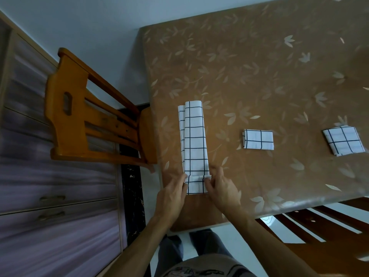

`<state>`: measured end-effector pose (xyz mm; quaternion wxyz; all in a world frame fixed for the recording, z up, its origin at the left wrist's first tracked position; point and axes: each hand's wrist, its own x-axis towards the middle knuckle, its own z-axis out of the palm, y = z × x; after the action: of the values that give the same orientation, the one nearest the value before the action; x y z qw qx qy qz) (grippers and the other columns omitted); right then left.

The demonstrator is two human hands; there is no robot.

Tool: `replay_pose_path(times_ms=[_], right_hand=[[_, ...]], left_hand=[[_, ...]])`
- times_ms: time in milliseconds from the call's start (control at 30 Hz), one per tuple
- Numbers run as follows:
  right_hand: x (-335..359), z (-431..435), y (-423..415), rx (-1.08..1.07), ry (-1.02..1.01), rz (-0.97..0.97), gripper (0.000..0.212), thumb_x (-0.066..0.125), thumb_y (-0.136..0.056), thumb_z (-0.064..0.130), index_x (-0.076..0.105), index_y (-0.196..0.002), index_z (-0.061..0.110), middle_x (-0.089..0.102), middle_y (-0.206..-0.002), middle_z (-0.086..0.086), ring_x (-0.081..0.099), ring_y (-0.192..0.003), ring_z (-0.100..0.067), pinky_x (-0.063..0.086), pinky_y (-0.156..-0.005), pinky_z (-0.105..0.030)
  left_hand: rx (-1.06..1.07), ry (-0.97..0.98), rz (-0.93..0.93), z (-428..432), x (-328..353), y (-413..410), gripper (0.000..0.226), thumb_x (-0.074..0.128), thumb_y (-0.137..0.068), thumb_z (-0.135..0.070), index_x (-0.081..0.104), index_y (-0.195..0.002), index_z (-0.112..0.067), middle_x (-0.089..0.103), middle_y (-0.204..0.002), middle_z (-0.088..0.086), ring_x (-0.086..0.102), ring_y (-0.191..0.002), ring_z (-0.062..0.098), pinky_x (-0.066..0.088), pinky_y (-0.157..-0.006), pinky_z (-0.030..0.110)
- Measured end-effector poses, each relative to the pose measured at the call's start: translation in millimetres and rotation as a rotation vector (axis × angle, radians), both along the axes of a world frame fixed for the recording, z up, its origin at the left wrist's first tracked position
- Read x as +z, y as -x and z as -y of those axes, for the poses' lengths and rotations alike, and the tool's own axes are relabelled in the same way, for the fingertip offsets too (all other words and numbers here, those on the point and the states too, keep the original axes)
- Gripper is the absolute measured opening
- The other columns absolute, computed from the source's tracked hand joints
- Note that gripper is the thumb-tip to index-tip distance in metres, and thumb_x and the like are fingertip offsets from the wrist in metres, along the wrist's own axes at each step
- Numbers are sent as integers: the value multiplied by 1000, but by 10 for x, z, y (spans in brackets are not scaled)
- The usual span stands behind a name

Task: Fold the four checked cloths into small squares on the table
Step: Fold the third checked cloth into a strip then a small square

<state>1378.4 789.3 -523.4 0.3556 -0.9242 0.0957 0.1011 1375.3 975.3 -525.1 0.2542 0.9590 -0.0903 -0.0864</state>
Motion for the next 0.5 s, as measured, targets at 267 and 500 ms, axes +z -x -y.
replay_pose_path(times_ms=[267, 500], right_hand=[[-124, 133, 128, 328, 229, 376, 10, 64, -89, 20, 61, -97, 16, 52, -96, -2, 49, -78, -16, 39, -55, -20], [-222, 82, 175, 539, 309, 440, 41, 54, -87, 24, 64, -126, 14, 61, -133, -4, 55, -120, -19, 51, -93, -33]], left_hand=[[-380, -176, 426, 11, -88, -23, 30, 72, -84, -9, 66, -113, -14, 62, -121, 10, 58, -112, 24, 53, -88, 33], [-451, -271, 353, -65, -245, 9, 40, 47, -94, -22, 63, -129, -11, 59, -138, 10, 56, -128, 25, 50, -100, 44]])
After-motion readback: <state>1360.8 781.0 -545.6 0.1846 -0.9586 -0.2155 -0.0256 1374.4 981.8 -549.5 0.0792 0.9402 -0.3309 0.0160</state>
